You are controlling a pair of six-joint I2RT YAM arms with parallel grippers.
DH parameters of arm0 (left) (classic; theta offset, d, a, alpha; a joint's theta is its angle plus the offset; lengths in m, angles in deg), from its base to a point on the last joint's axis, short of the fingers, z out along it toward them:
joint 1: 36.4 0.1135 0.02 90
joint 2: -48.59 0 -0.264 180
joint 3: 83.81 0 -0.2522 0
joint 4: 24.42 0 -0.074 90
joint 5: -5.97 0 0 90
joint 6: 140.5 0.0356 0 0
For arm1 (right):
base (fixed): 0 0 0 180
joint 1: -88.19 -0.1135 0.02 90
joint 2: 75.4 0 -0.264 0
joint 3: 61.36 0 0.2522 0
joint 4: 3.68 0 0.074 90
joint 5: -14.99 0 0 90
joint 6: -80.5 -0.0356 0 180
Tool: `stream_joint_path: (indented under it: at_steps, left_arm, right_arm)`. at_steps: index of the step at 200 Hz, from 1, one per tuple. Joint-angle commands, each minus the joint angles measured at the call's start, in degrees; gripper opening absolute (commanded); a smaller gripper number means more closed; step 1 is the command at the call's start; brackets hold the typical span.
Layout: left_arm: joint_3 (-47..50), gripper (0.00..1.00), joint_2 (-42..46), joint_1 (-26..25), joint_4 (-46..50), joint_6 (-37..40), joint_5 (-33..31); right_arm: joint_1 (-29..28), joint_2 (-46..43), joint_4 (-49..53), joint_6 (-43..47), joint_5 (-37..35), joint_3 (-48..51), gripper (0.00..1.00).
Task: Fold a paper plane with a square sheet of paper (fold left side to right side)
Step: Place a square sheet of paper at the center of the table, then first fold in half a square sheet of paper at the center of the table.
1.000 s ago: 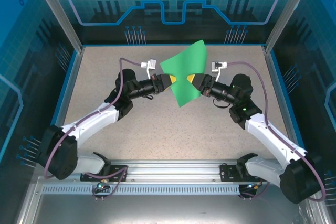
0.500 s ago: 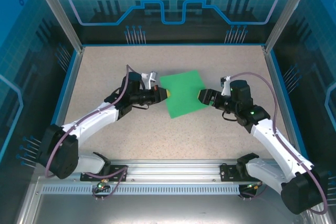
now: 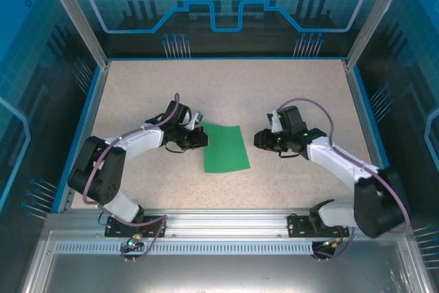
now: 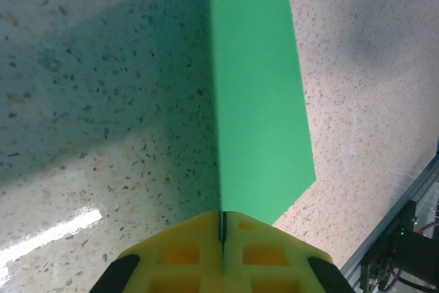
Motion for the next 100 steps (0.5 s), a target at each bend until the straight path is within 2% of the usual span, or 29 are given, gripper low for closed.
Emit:
stream_joint_path:
  at_steps: [1, 51, 72, 100]
  left_arm:
    - [-2.30, 0.00, -0.77, 0.21, 1.56, 2.24, 1.78]
    - [-2.57, 0.07, -1.63, 0.16, -0.45, 0.29, 4.14]
    - [-2.50, 0.22, -2.15, 0.17, -3.19, -2.32, 6.84]
    - [-1.72, 0.34, -3.05, -0.24, -10.22, -8.29, 10.73]
  right_arm:
    - [-2.52, 6.18, -5.09, -2.12, 3.56, -3.12, 0.27]
    - [-5.36, 18.64, -4.47, -3.01, 2.31, -7.12, 0.24]
    - [-5.79, 21.41, -2.57, -3.09, 1.07, -9.11, 0.24]
    - [-6.14, 23.15, -0.83, -3.18, -0.81, -8.58, 0.24]
